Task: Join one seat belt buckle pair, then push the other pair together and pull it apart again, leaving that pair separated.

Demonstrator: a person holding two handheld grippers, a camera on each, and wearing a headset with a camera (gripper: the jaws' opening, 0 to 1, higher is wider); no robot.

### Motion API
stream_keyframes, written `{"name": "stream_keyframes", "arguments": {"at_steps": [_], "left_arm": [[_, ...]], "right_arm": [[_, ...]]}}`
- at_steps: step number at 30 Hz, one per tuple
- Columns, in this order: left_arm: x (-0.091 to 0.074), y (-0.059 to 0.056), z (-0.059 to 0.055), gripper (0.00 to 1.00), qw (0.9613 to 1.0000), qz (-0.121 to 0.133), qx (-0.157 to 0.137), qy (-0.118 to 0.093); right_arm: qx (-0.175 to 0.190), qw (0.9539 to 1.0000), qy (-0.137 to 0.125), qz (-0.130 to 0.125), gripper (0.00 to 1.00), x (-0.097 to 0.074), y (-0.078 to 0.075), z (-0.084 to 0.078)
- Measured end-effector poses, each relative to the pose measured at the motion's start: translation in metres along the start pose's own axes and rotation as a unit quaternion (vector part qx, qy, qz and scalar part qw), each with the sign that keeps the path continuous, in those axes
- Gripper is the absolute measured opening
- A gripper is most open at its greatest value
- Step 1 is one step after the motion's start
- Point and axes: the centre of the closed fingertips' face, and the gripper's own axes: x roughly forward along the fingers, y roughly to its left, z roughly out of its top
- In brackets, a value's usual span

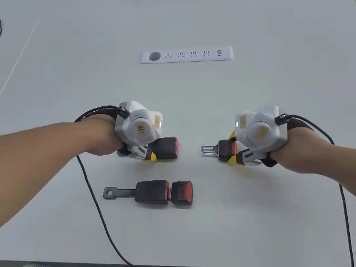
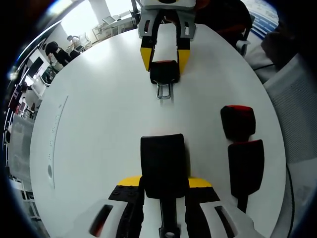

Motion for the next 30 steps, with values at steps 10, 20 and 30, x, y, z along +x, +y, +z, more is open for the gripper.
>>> {"name": "stream_keyframes", "arguments": {"at_steps": [10,20,30], "left_arm": [[0.002,-0.001,-0.001,0.32,1.0000,-0.002,0.008,0.005],[0.004,-0.001,-0.002,0.32,1.0000,0.001,0.007,0.006],[0.004,-0.002,-0.002,0.32,1.0000,0.001,0.005,0.006]], "right_arm": [[-0.024,0.9997,0.006,-0.008,0.31,0.016,-0.002,0.026],[-0.028,0.9995,0.006,-0.011,0.31,0.027,0.000,0.044],[-0.027,0.9996,0.001,-0.007,0.31,0.031,0.002,0.051]]}}
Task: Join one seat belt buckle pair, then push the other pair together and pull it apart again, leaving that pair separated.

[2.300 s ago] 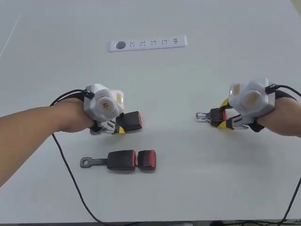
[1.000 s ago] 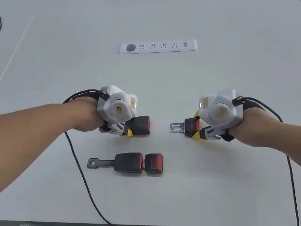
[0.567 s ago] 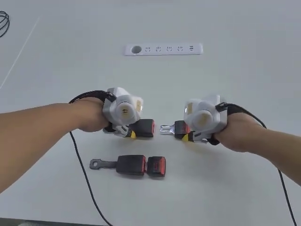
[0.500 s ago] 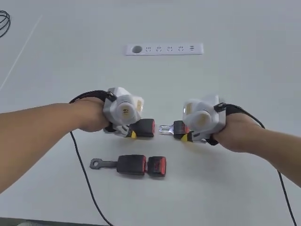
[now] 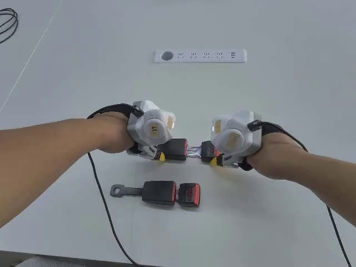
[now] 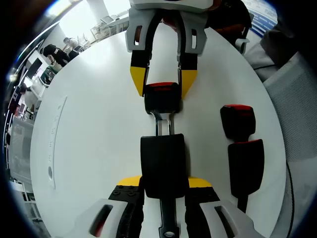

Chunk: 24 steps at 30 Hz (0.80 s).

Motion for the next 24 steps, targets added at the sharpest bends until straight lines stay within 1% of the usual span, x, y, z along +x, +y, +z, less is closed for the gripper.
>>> {"name": "stream_keyframes", "arguments": {"at_steps": [4,6,9,14,24], "left_arm": [[-0.0001,-0.0001,0.0000,0.32,1.0000,-0.001,0.000,0.000],[-0.0002,-0.0003,0.0000,0.32,1.0000,-0.001,0.000,-0.001],[-0.0005,-0.0002,0.0001,0.32,1.0000,-0.001,-0.002,-0.002],[-0.0007,-0.0008,0.0000,0.31,1.0000,-0.003,0.000,-0.005],[-0.0016,-0.0013,-0.0001,0.31,0.9999,-0.004,0.000,-0.013]], "right_arm": [[0.003,1.0000,-0.005,0.002,0.31,0.0040,0.0000,0.0071],[0.010,0.9999,-0.009,0.004,0.31,0.0057,-0.0001,0.0101],[0.020,0.9997,-0.007,0.010,0.31,0.0060,-0.0006,0.0086],[0.021,0.9997,-0.002,0.010,0.29,0.0057,0.0002,0.0089],[0.021,0.9997,-0.010,0.012,0.28,0.0075,-0.0002,0.0118]]}}
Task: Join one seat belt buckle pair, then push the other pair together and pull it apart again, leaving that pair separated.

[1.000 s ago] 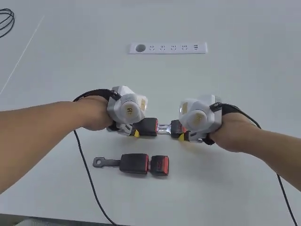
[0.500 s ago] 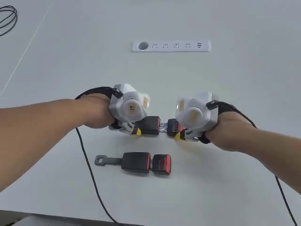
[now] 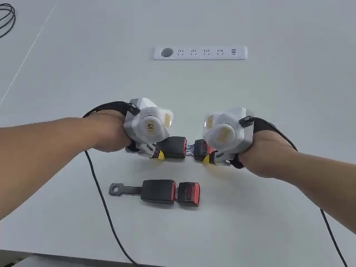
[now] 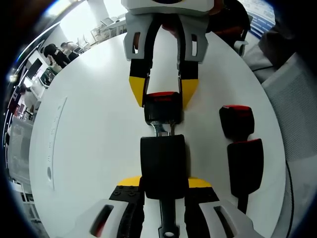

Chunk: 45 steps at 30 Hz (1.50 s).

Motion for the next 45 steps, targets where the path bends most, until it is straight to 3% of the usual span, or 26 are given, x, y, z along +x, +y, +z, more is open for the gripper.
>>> {"name": "stream_keyframes", "arguments": {"at_steps": [7,22,37,45], "left_arm": [[-0.001,-0.001,0.001,0.30,1.0000,-0.001,0.000,0.006],[-0.002,-0.001,0.000,0.31,0.9999,0.003,-0.009,-0.004],[-0.006,-0.005,0.007,0.31,1.0000,0.002,-0.007,0.000],[-0.006,-0.006,0.006,0.31,0.9999,0.005,-0.012,0.001]], "right_arm": [[0.006,0.9999,-0.008,0.001,0.27,0.007,0.001,0.012],[-0.007,1.0000,-0.005,0.001,0.28,0.005,-0.001,0.009],[-0.004,1.0000,-0.004,-0.002,0.28,-0.004,-0.001,-0.007],[0.002,1.0000,0.005,-0.007,0.29,-0.022,-0.001,-0.038]]}}
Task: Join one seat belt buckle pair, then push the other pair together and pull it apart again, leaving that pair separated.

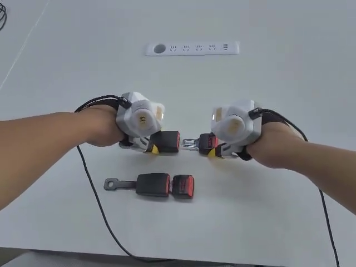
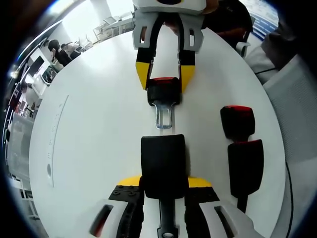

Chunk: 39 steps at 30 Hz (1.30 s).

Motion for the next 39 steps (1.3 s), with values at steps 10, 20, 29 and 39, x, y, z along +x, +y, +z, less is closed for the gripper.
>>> {"name": "stream_keyframes", "arguments": {"at_steps": [10,20,29,39], "left_arm": [[0.000,0.000,-0.001,0.31,1.0000,0.001,-0.001,0.005],[0.002,0.003,-0.003,0.32,0.9999,0.012,-0.006,0.007],[0.001,0.002,-0.002,0.32,0.9997,0.013,-0.007,0.017],[-0.001,0.001,-0.001,0.32,0.9994,0.023,-0.003,0.027]], "right_arm": [[0.012,0.9996,0.023,-0.009,0.29,-0.027,-0.002,-0.043],[-0.001,0.9990,0.044,-0.006,0.30,-0.049,0.000,-0.081],[0.006,0.9980,0.061,-0.015,0.30,-0.065,0.001,-0.104],[0.004,0.9968,0.077,-0.022,0.33,-0.073,0.004,-0.109]]}}
